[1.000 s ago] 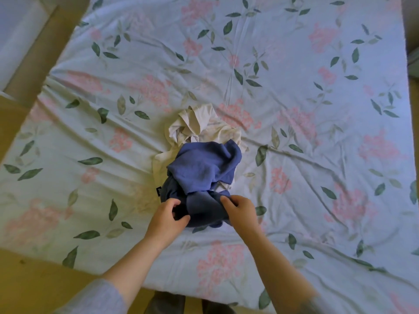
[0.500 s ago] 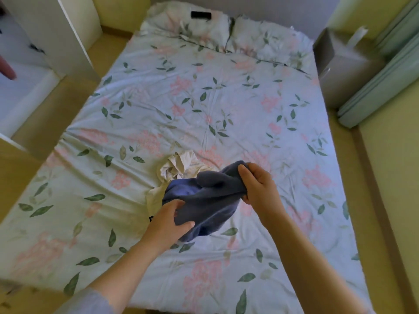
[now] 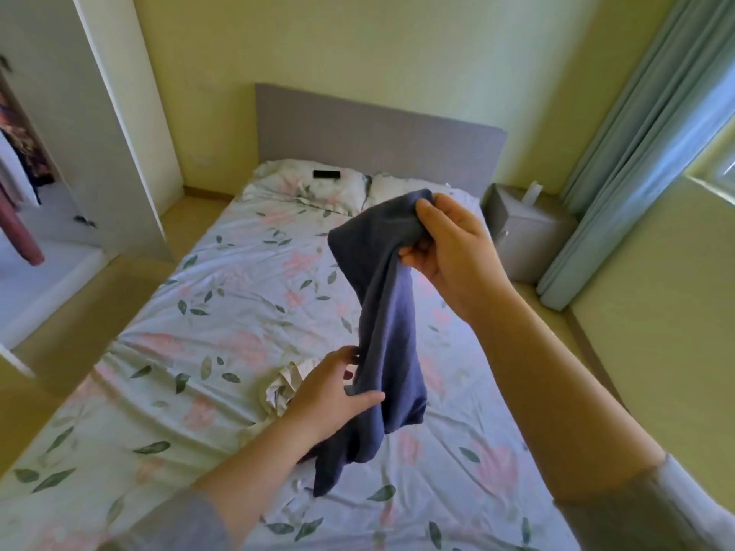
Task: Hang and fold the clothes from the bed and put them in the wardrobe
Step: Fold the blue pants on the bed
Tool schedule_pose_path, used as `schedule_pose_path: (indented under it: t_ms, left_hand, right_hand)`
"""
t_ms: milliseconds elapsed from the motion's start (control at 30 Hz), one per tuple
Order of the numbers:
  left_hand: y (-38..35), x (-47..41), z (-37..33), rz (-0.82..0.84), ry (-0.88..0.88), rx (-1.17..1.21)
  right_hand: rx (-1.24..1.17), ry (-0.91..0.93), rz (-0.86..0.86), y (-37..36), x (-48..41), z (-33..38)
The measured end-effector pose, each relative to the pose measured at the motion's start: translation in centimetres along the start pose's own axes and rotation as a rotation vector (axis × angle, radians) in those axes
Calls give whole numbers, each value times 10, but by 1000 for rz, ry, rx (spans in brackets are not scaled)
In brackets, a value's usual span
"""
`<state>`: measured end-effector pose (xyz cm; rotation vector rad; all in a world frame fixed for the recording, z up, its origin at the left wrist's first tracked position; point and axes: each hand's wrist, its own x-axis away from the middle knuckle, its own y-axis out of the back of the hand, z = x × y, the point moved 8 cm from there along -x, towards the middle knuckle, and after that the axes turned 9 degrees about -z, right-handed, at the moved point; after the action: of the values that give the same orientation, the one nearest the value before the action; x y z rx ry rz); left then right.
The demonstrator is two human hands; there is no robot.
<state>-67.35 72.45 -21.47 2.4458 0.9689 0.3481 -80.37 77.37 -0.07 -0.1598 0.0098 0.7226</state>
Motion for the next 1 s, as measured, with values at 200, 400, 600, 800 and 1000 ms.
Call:
schedule_pose_path:
  t_ms: [200,400,600,800,1000]
  left_hand:
    - [13,-7,-69,-118,-130,-2]
    - [35,-13,-114,-207,-70,291]
    - [67,-28,-173,-261,-80,542]
    - [76,-31,-208,-199,-175,691]
    - [85,-26,-243,-138,-274,866]
  right_hand:
    - [-155,54,-65,14,2,48]
    - [-102,-20,-58,52,-1,54]
    - [135,-55,-51,104,24,16]
    - [303,-113,-39,127,51,-38]
    - [641,-79,129,104,68,-81]
